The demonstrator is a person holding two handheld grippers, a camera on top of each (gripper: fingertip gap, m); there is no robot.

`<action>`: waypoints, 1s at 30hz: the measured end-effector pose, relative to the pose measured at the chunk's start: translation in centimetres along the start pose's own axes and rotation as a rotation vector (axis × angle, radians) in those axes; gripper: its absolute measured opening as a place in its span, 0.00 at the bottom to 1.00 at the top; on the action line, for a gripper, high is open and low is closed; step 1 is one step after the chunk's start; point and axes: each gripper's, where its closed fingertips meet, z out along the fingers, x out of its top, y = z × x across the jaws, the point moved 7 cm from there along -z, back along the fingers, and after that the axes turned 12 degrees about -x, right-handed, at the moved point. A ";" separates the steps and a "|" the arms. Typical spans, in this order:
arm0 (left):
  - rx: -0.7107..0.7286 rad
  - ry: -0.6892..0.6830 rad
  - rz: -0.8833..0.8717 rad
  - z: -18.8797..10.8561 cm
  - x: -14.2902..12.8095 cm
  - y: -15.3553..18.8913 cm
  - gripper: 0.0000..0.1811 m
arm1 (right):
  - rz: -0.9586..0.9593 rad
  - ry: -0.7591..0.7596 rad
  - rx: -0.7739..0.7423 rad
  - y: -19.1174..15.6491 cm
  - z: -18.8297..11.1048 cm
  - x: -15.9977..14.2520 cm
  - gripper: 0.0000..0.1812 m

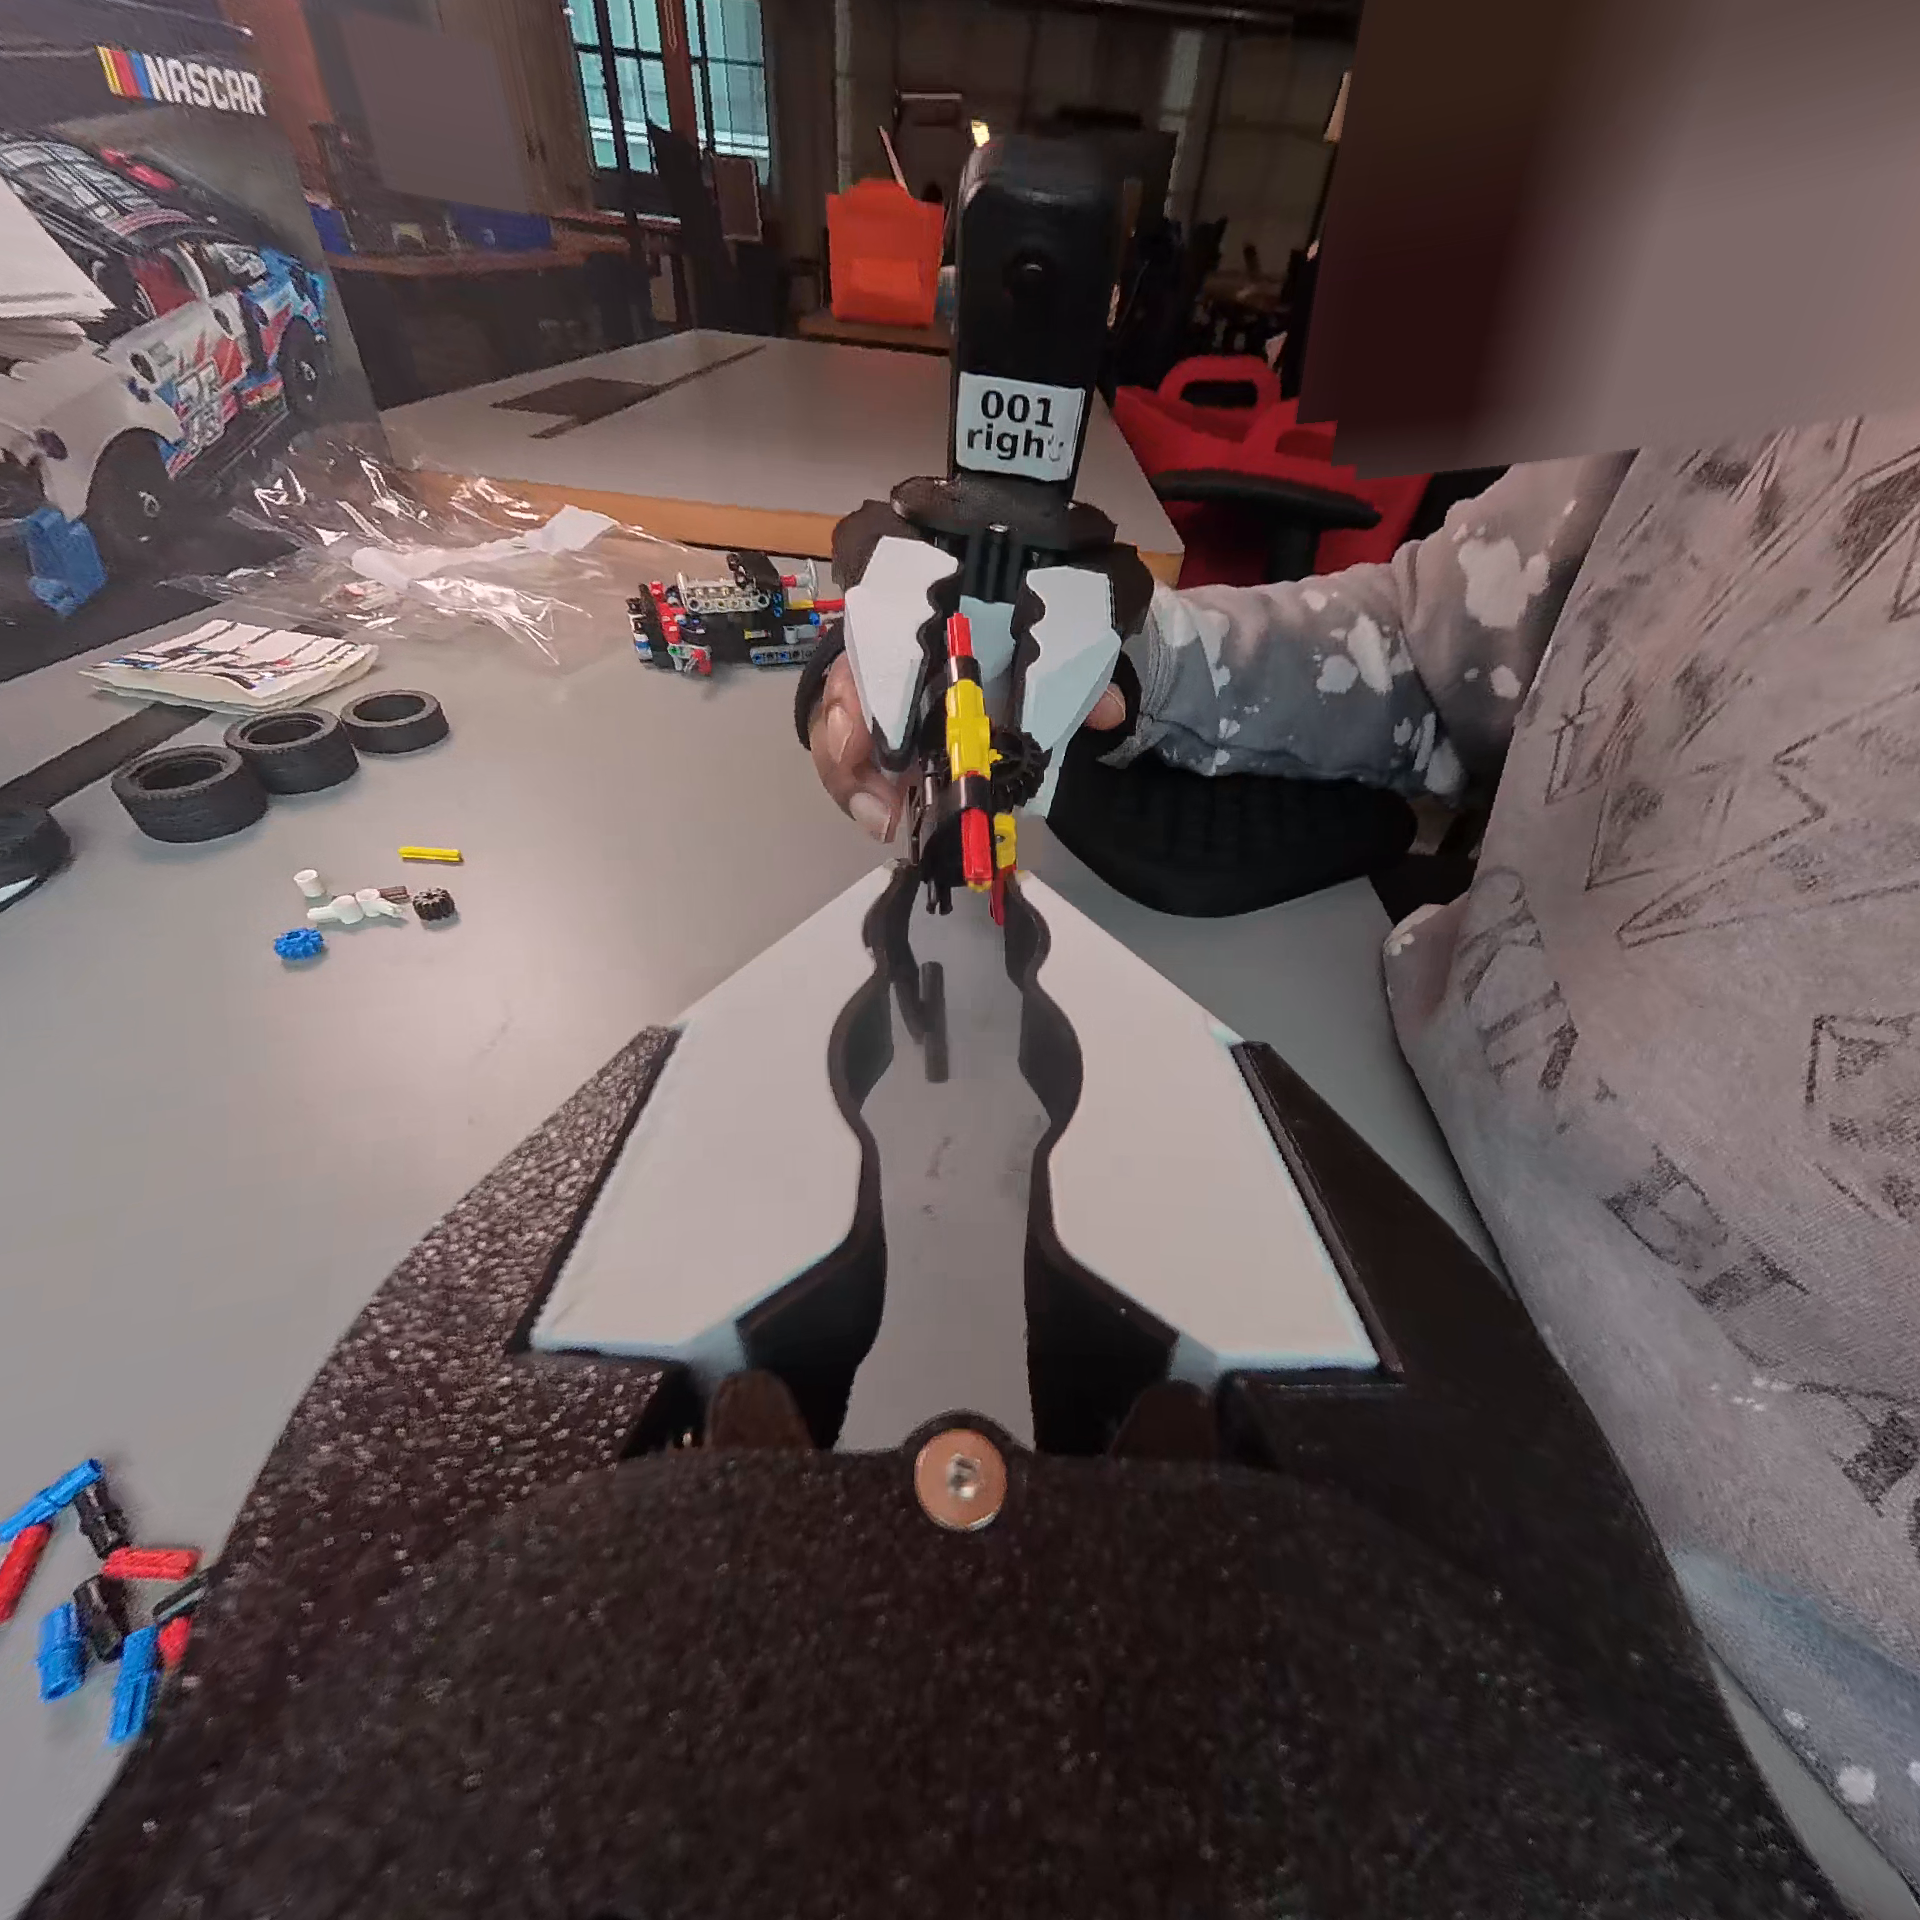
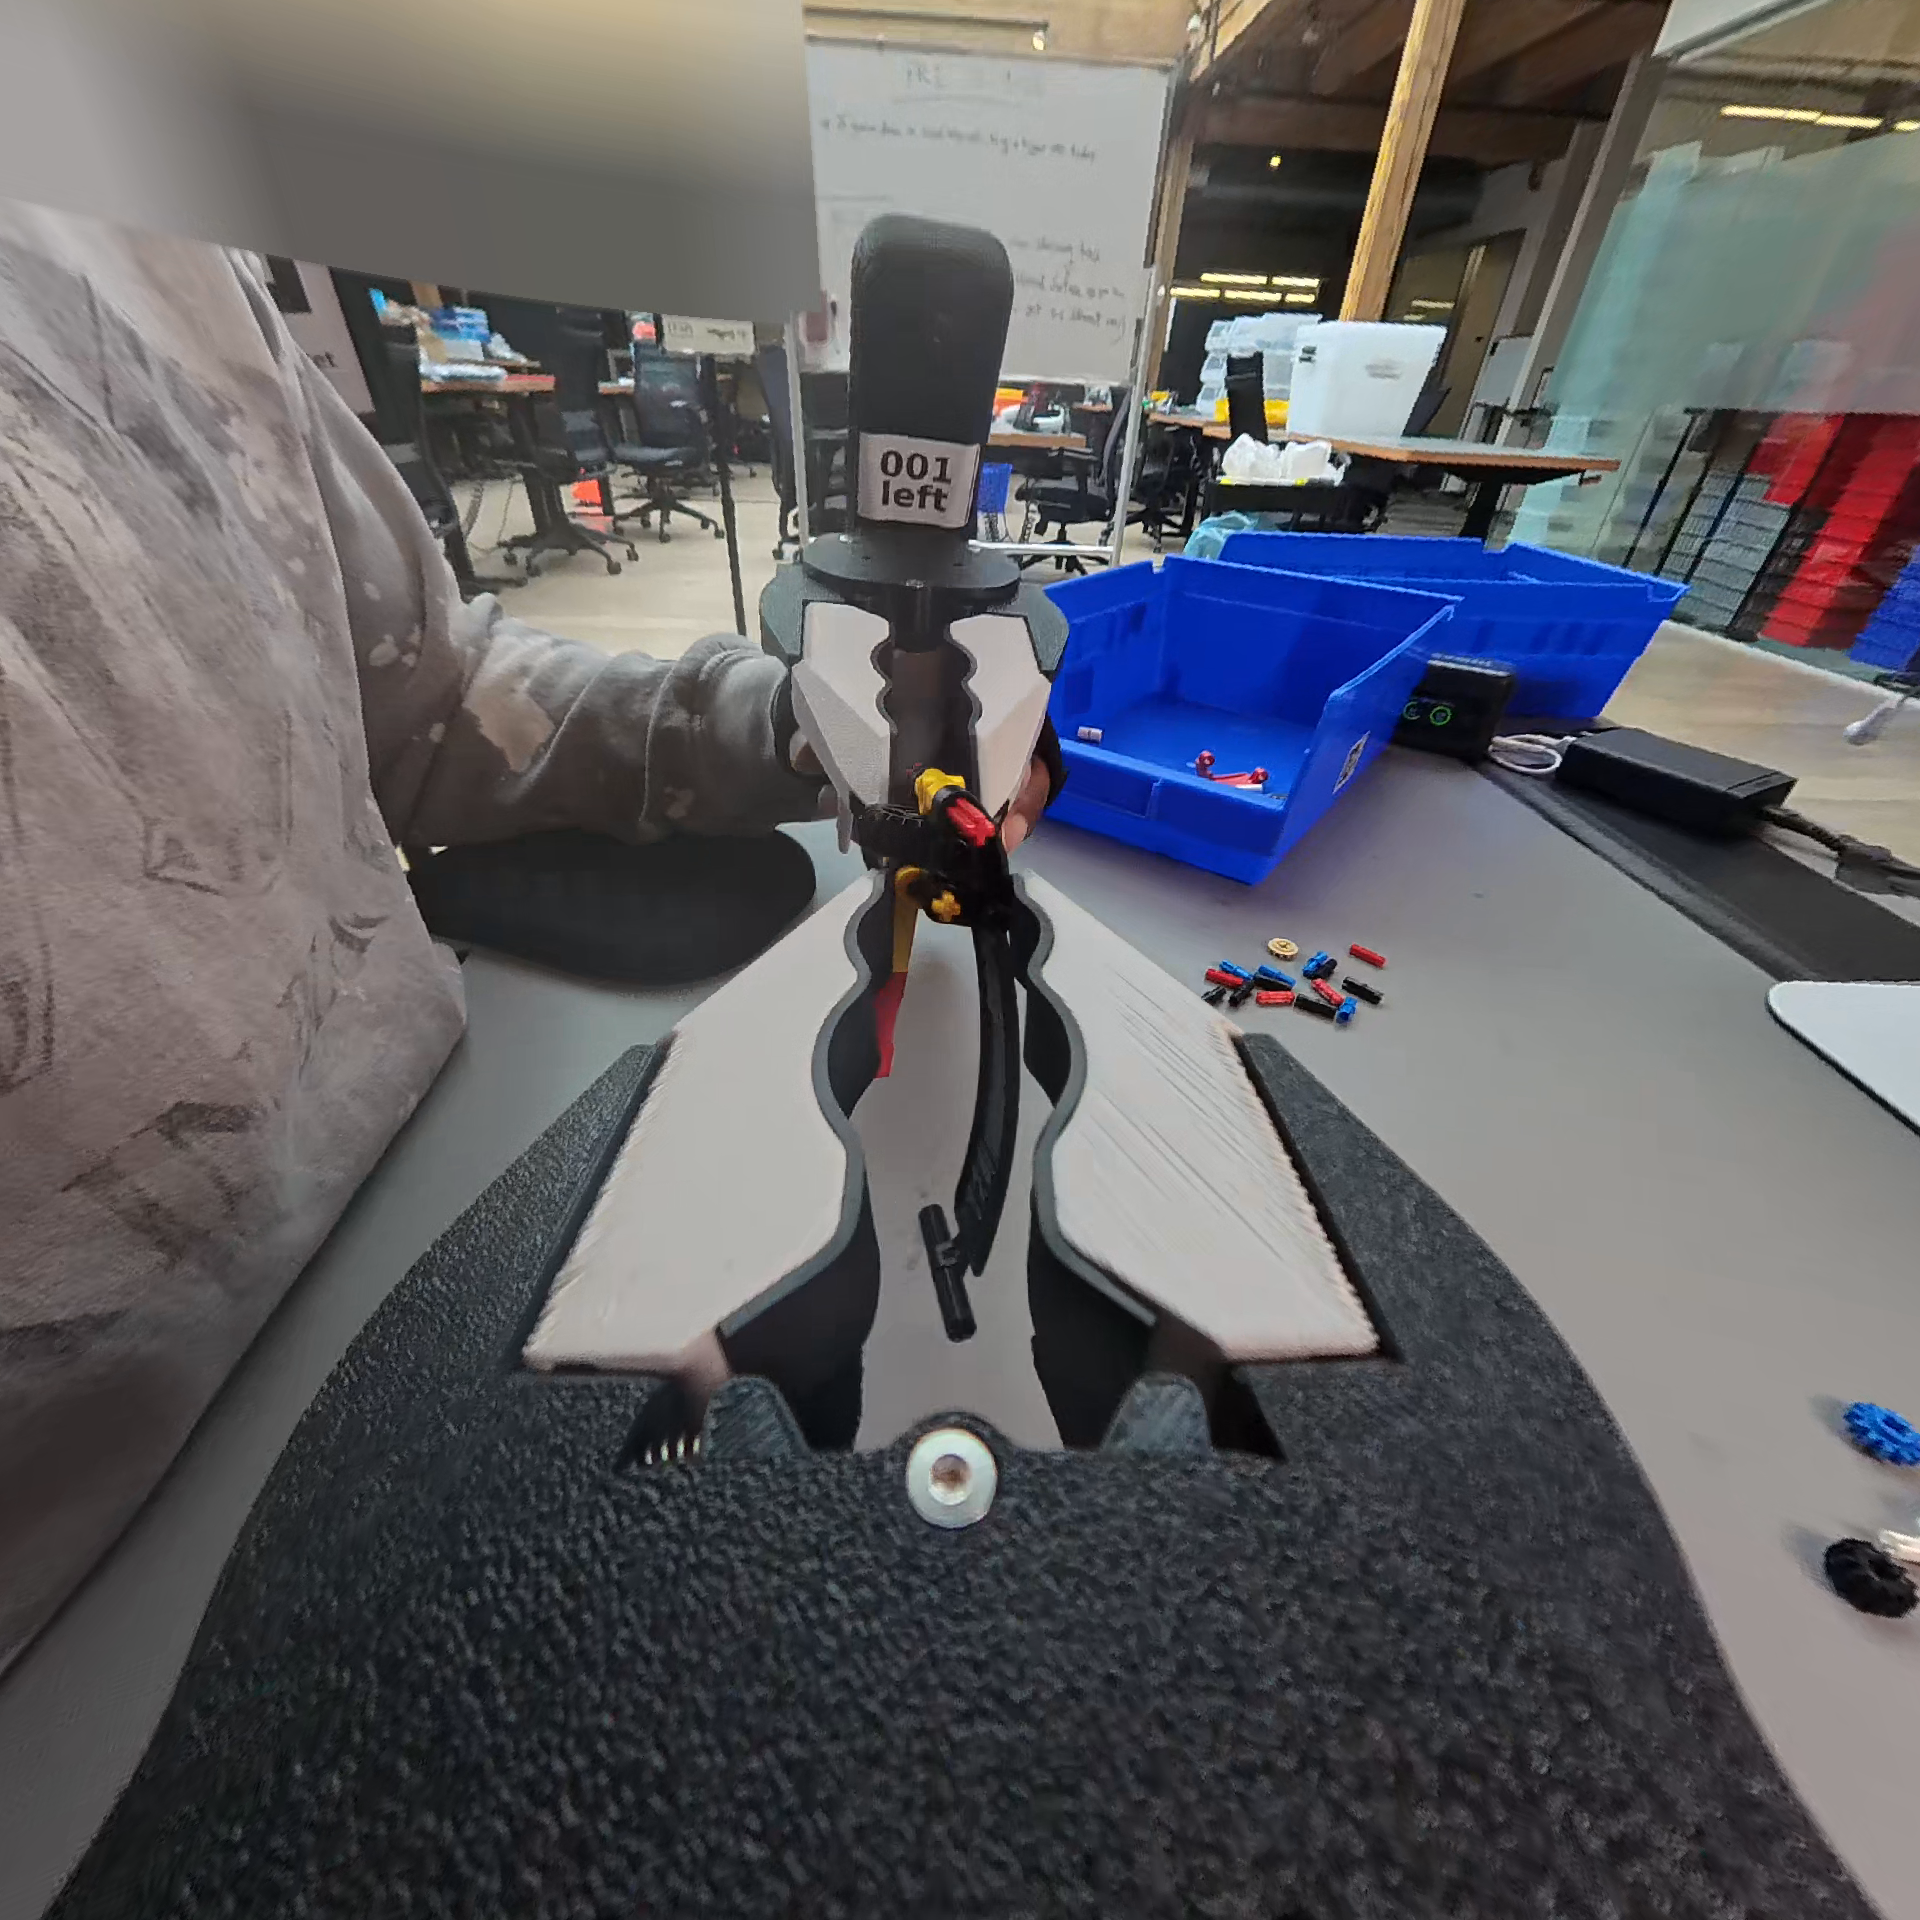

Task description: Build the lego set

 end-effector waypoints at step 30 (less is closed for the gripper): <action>-0.097 -0.112 -0.038 1.8 -0.8 1.5 0.24 | -0.127 -0.079 0.037 -2.2 0.7 -0.3 0.06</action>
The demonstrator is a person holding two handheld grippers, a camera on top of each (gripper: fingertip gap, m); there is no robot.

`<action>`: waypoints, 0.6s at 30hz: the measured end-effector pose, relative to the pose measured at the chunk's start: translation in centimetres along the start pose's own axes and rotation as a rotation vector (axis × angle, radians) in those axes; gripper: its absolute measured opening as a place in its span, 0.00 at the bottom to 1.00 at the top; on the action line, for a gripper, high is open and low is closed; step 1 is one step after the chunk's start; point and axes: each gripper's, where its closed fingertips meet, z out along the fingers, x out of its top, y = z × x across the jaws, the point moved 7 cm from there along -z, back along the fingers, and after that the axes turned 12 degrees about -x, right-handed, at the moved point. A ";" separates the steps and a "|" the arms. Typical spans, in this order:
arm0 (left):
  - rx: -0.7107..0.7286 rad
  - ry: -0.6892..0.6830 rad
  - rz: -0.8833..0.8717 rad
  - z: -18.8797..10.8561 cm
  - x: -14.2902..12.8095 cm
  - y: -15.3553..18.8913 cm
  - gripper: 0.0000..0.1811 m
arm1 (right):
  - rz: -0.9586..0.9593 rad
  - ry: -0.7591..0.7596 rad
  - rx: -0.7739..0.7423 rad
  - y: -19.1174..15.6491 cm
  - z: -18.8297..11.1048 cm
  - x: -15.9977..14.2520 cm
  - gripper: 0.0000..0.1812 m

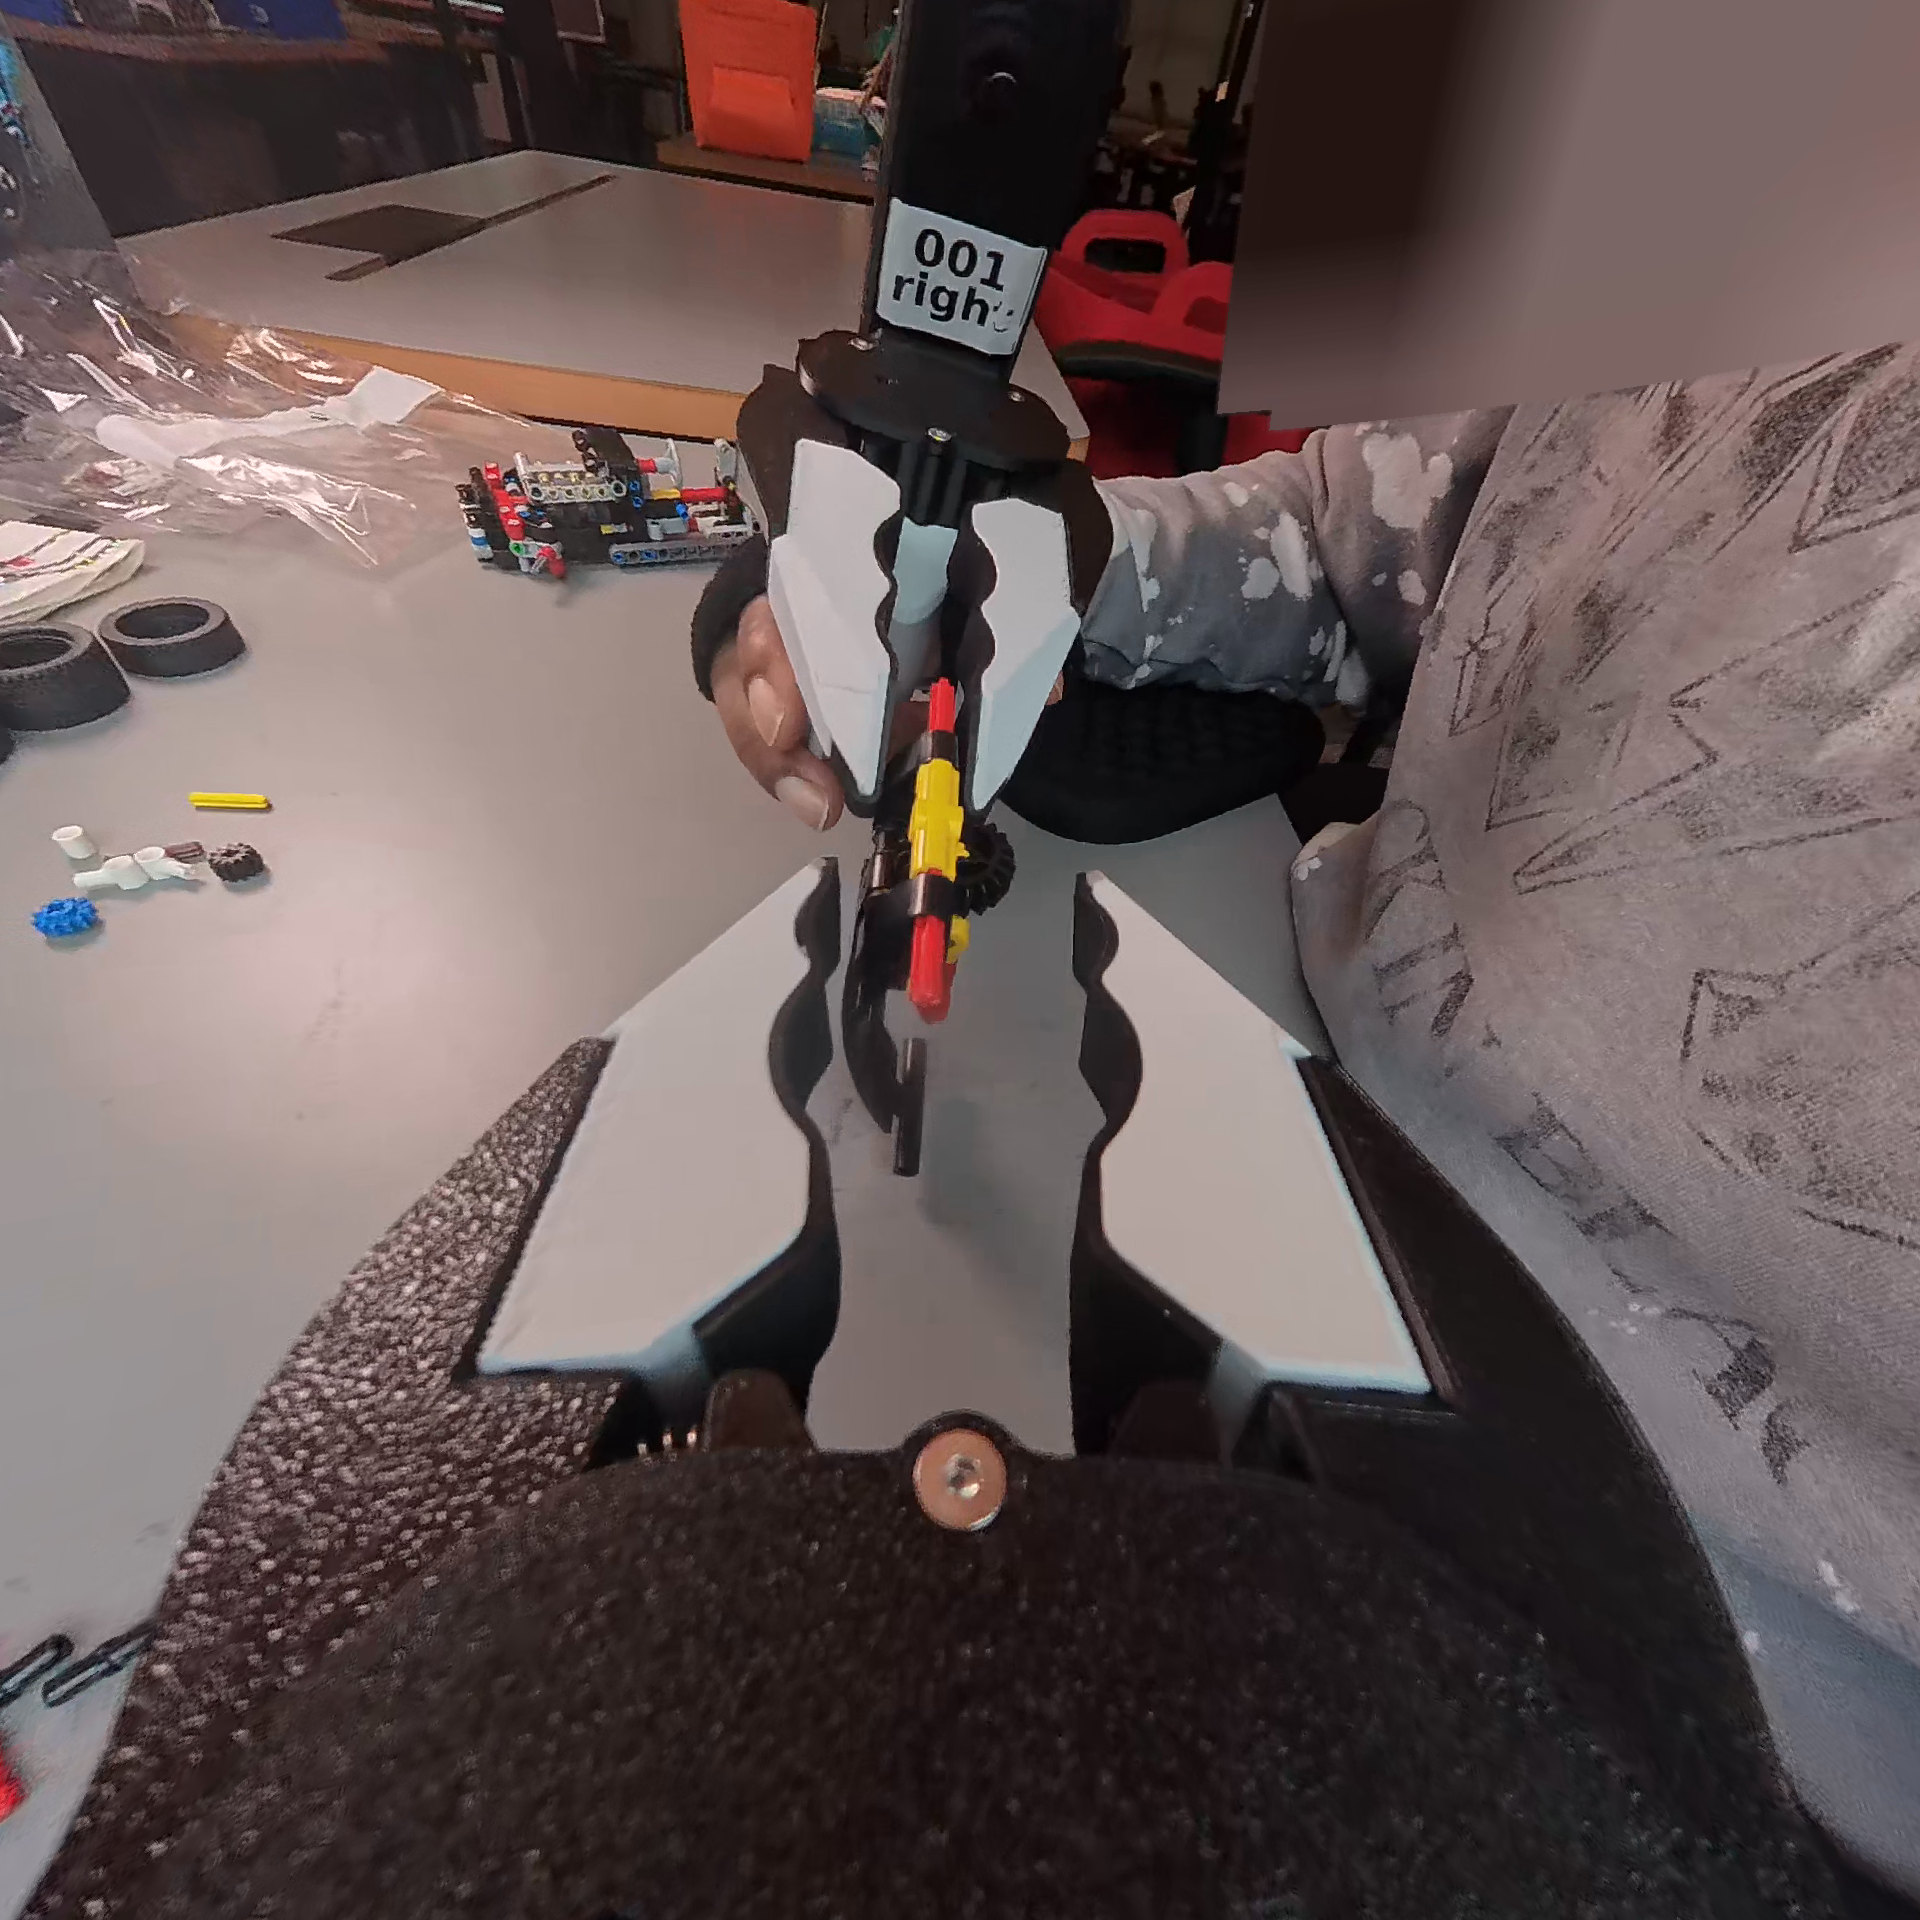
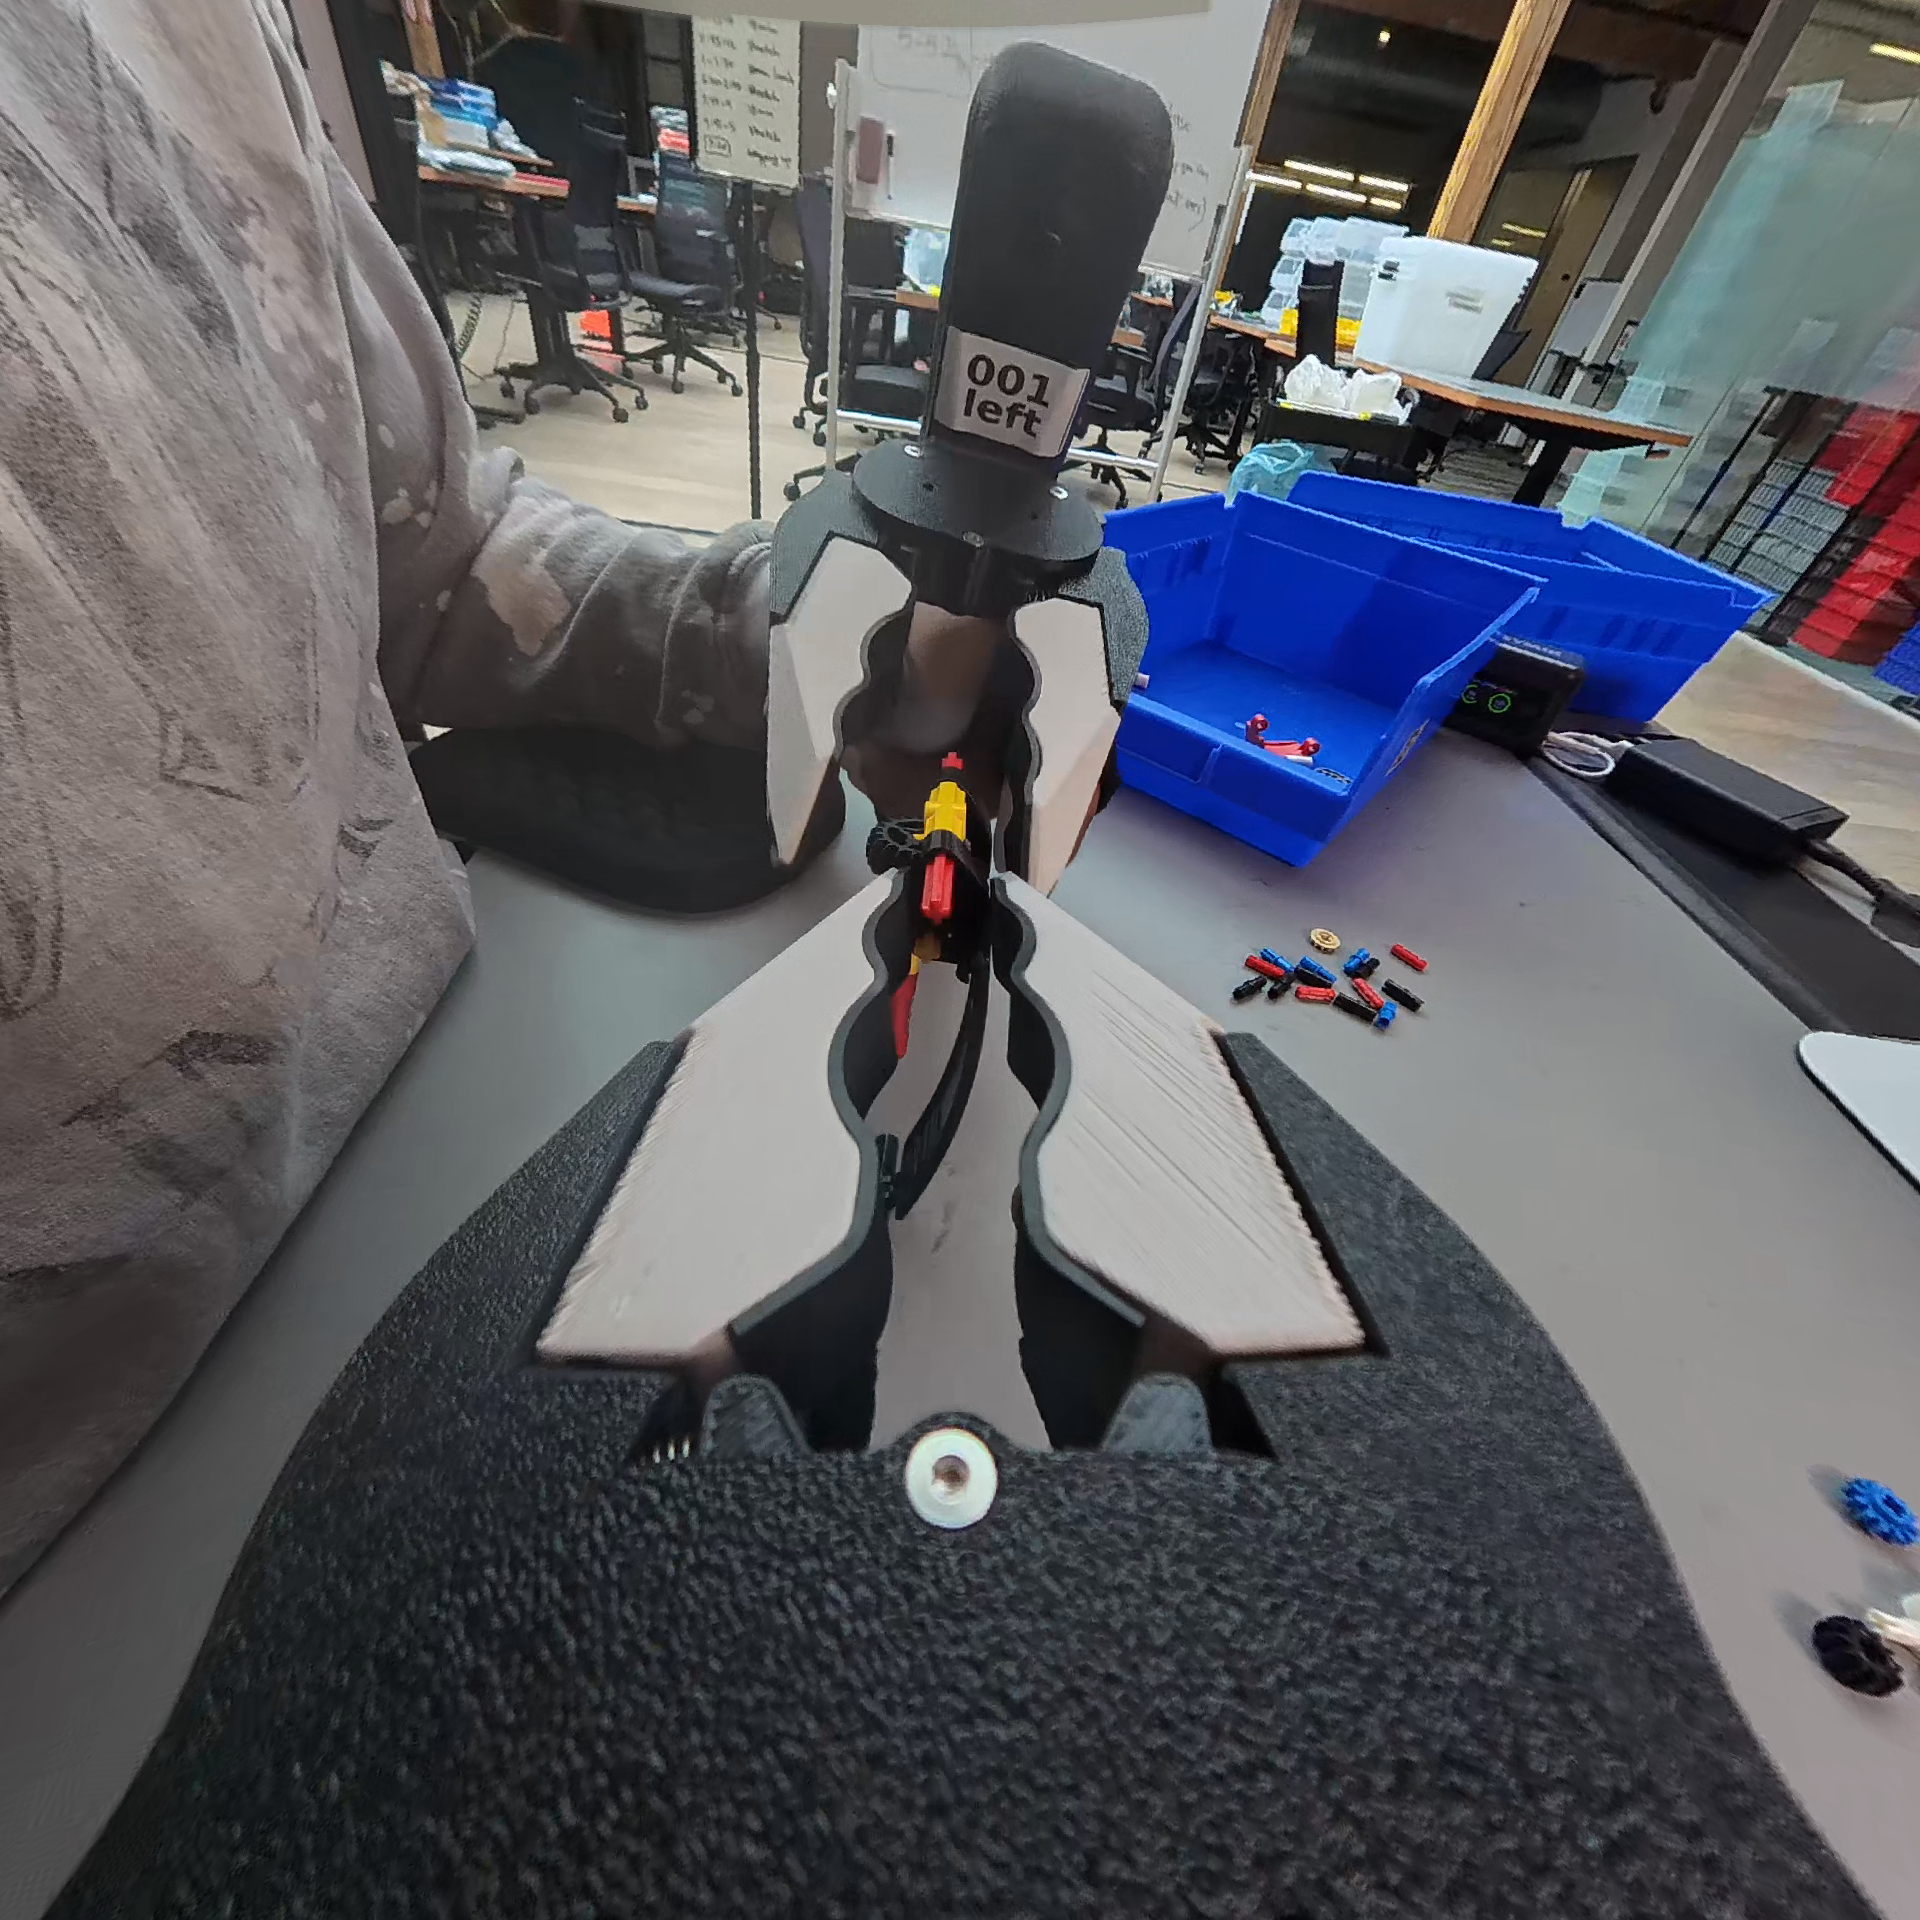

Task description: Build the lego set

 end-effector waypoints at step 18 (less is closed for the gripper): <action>0.063 0.091 0.107 0.0 2.2 0.5 0.10 | 0.055 0.083 0.000 0.6 -0.4 1.3 0.06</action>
